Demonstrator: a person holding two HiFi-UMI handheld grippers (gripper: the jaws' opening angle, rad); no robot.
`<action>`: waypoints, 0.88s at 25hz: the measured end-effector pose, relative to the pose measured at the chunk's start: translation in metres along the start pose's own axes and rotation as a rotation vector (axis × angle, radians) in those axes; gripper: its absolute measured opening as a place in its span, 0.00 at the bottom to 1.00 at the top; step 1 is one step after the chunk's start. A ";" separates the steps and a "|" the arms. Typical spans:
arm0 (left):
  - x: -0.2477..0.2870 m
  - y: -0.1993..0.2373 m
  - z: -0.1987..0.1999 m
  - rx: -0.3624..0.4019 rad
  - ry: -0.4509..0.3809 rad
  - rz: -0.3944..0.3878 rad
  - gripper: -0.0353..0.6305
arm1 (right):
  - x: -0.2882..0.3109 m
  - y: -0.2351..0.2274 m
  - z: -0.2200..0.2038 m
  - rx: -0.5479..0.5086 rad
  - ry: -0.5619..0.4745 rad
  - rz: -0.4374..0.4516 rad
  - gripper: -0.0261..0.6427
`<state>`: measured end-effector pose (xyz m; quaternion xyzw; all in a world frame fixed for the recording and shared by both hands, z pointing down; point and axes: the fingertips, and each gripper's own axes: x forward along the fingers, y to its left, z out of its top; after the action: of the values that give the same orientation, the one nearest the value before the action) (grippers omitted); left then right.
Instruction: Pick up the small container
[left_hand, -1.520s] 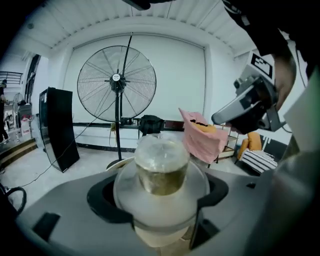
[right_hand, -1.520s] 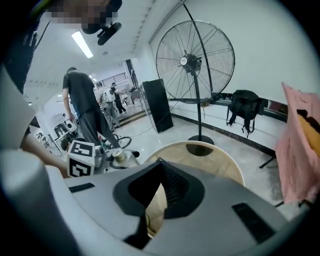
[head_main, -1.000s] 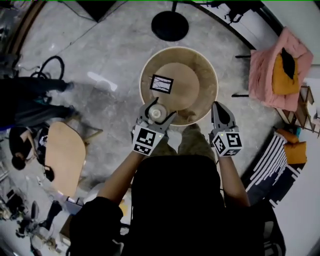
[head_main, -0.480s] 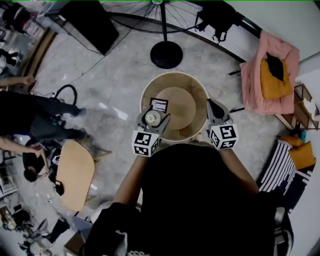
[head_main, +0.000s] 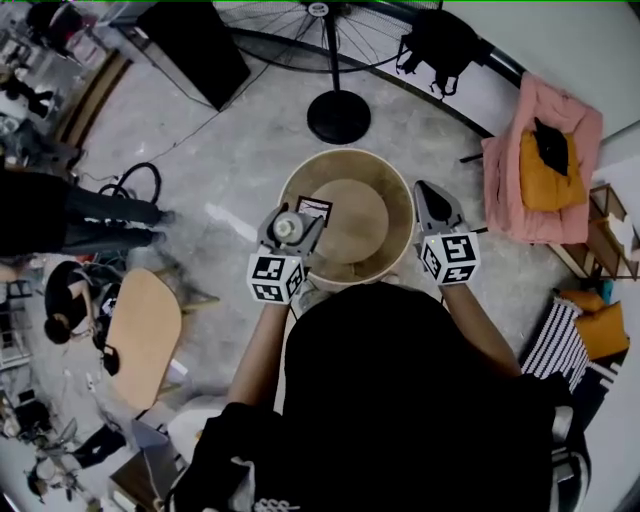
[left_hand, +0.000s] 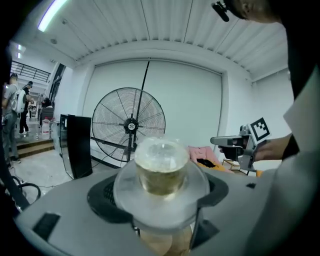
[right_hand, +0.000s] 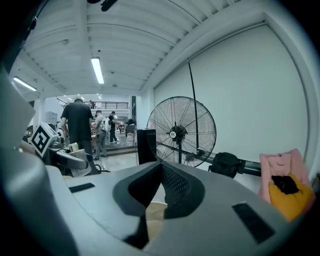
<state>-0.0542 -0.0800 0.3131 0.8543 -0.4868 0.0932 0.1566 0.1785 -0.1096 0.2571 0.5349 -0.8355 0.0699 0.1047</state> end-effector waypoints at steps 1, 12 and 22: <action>-0.002 0.000 0.001 0.001 -0.001 0.007 0.58 | -0.001 -0.001 -0.001 0.002 -0.001 0.001 0.06; -0.006 -0.001 0.008 0.023 -0.001 0.014 0.58 | -0.009 0.001 -0.003 -0.015 -0.004 -0.014 0.06; 0.004 -0.008 0.009 0.034 0.001 -0.011 0.58 | -0.017 -0.006 -0.001 -0.009 -0.009 -0.026 0.06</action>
<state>-0.0457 -0.0826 0.3045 0.8595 -0.4802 0.1013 0.1428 0.1905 -0.0971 0.2538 0.5457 -0.8291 0.0623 0.1043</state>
